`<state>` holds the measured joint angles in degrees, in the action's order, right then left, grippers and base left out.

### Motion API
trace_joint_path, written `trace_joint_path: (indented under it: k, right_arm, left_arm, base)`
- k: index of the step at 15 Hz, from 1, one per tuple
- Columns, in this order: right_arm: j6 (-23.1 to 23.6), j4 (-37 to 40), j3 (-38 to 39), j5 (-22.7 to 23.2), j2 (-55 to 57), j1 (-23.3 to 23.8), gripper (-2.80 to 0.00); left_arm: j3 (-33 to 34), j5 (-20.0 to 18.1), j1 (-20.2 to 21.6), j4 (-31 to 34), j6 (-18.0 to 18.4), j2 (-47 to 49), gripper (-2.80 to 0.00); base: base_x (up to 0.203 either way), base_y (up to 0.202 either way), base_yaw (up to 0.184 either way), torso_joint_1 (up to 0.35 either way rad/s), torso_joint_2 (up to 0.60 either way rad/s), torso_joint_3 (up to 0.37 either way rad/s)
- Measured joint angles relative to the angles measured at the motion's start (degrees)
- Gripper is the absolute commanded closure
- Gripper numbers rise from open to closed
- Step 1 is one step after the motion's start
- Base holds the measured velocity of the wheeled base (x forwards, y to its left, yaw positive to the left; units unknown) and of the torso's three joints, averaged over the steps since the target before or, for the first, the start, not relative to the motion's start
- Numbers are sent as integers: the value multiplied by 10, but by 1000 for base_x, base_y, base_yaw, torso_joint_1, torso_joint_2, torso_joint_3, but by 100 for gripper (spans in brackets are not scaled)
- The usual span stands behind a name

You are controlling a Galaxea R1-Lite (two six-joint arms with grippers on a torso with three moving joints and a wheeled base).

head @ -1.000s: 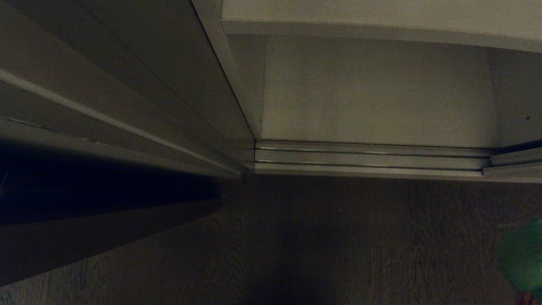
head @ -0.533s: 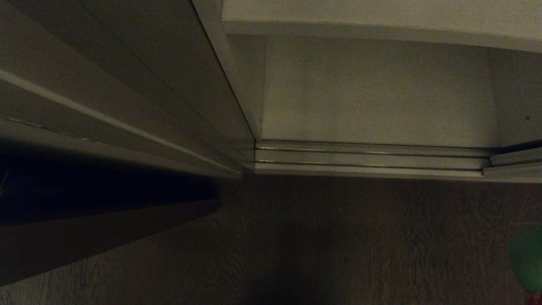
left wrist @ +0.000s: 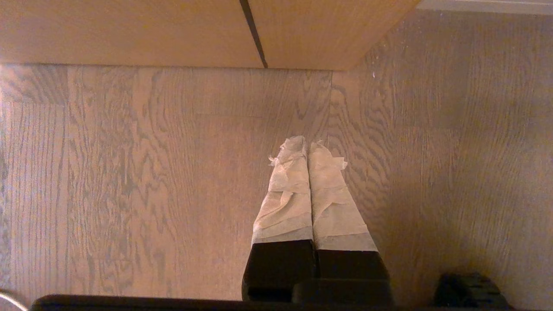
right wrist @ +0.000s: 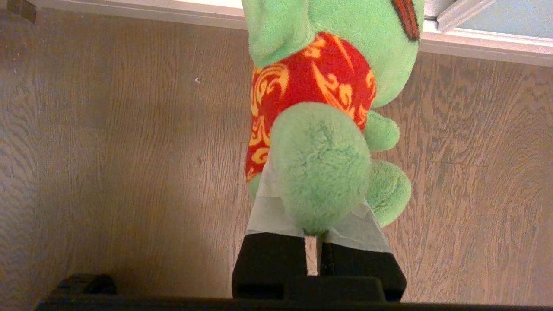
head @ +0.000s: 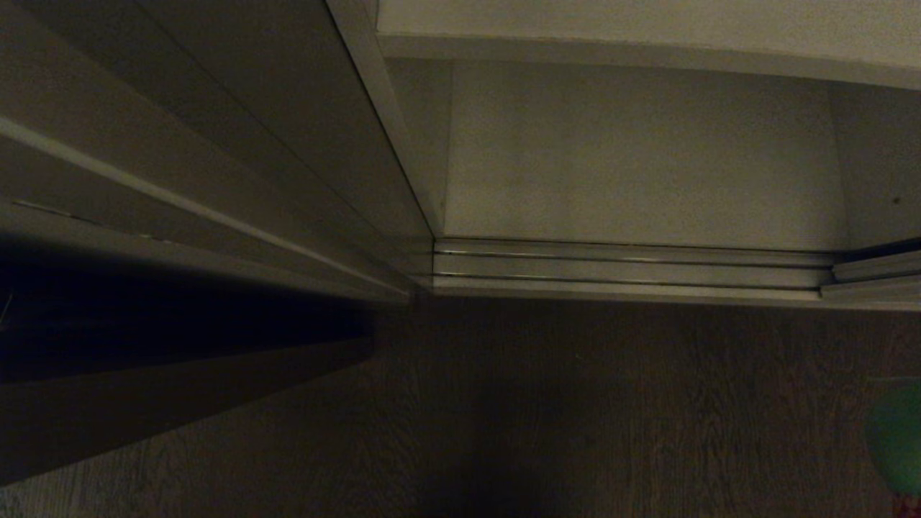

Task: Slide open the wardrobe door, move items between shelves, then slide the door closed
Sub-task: Place the green doll on the higher shelf

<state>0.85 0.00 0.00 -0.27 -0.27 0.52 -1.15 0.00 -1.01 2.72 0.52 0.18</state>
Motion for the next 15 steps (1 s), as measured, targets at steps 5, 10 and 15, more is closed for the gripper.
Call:
trace_joint_path:
  k: [5, 10, 15]
  right_arm:
    - [0, 0, 0, 0, 0, 0, 0]
    - [0, 0, 0, 0, 0, 0, 0]
    - [0, 0, 0, 0, 0, 0, 0]
  left_arm:
    - [0, 0, 0, 0, 2, 0, 0]
    - [1, 1, 0, -2, 1, 0, 0]
    - [2, 0, 0, -7, 0, 0, 0]
  base:
    - [0, 0, 0, 0, 0, 0]
    - [0, 0, 0, 0, 0, 0]
    - [0, 0, 0, 0, 0, 0]
